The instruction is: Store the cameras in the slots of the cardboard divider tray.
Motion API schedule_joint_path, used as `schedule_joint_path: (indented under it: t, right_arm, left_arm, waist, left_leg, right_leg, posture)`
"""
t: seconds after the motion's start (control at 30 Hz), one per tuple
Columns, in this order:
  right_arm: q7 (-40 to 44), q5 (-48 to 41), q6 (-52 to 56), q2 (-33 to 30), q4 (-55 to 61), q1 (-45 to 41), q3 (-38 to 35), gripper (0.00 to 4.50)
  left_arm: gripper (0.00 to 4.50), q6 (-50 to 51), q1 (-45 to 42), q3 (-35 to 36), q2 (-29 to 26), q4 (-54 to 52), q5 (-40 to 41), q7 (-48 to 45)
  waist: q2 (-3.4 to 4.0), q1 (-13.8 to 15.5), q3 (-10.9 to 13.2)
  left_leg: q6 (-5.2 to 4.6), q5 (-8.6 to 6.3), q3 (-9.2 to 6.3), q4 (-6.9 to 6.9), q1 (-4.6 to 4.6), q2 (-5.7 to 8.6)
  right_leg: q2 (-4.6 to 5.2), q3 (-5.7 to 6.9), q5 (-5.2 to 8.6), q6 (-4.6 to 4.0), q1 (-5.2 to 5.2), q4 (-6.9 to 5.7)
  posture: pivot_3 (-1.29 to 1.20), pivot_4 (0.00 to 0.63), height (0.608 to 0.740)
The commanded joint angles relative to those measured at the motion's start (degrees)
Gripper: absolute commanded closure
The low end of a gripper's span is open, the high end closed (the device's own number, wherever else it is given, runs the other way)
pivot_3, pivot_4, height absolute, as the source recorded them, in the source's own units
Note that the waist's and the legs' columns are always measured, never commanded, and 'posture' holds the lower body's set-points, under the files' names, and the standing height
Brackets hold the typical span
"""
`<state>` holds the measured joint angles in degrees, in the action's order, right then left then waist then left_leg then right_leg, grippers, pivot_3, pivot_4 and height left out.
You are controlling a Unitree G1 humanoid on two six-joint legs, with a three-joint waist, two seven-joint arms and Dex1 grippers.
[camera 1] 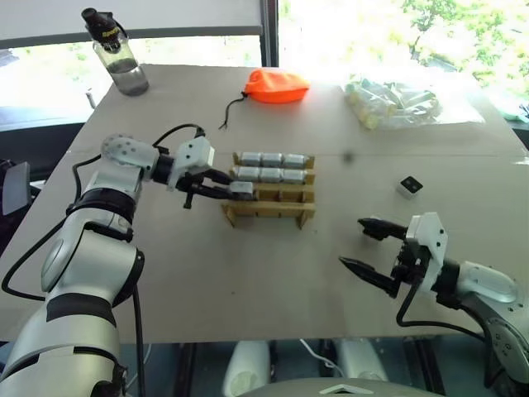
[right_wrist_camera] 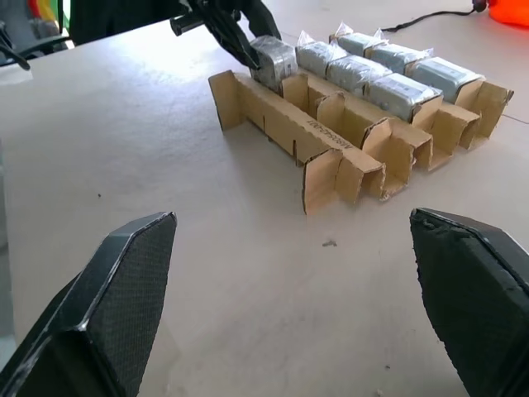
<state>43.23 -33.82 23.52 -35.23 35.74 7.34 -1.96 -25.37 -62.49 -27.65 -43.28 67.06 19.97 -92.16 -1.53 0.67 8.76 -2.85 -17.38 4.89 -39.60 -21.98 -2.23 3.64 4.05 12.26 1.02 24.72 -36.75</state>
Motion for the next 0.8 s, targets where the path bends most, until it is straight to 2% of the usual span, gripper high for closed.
schedule_joint_path:
  t: [0.03, 0.67, 0.8]
  right_arm:
    - [0.1, -1.4, -1.6, 0.5, 3.2, 0.8, -1.5, 0.03]
    - [-0.1, 2.0, -6.0, 2.3, 3.4, 2.7, 0.2, 0.03]
    - [-0.3, 2.2, -6.2, 2.6, 3.6, 2.9, 0.3, 0.03]
  left_arm:
    - [3.77, -1.1, 0.1, -0.2, -0.7, 0.5, 0.0, -0.3]
    - [3.77, 1.5, -0.1, -0.3, 1.1, 0.1, 0.2, -0.3]
    - [3.77, 4.5, 0.4, -2.9, 0.5, -1.4, 1.5, -0.3]
  waist:
    - [0.00, 0.0, 0.0]
    - [0.00, 0.1, 0.0]
    - [0.00, 0.0, 0.0]
  left_leg:
    - [0.00, 0.00, 0.00, 0.00, 0.00, 0.00]
    - [0.02, 0.01, 0.02, 0.00, 0.00, 0.01]
    - [0.03, 0.02, 0.02, 0.00, 0.01, 0.01]
  right_leg:
    - [0.00, 0.00, 0.00, 0.00, 0.00, 0.00]
    - [0.00, -0.02, 0.00, 0.00, 0.00, 0.00]
    - [0.00, -0.03, 0.00, 0.00, 0.00, 0.01]
  posture:
    - [0.00, 0.150, 0.740]
    - [0.00, 0.150, 0.740]
    - [0.00, 0.150, 0.740]
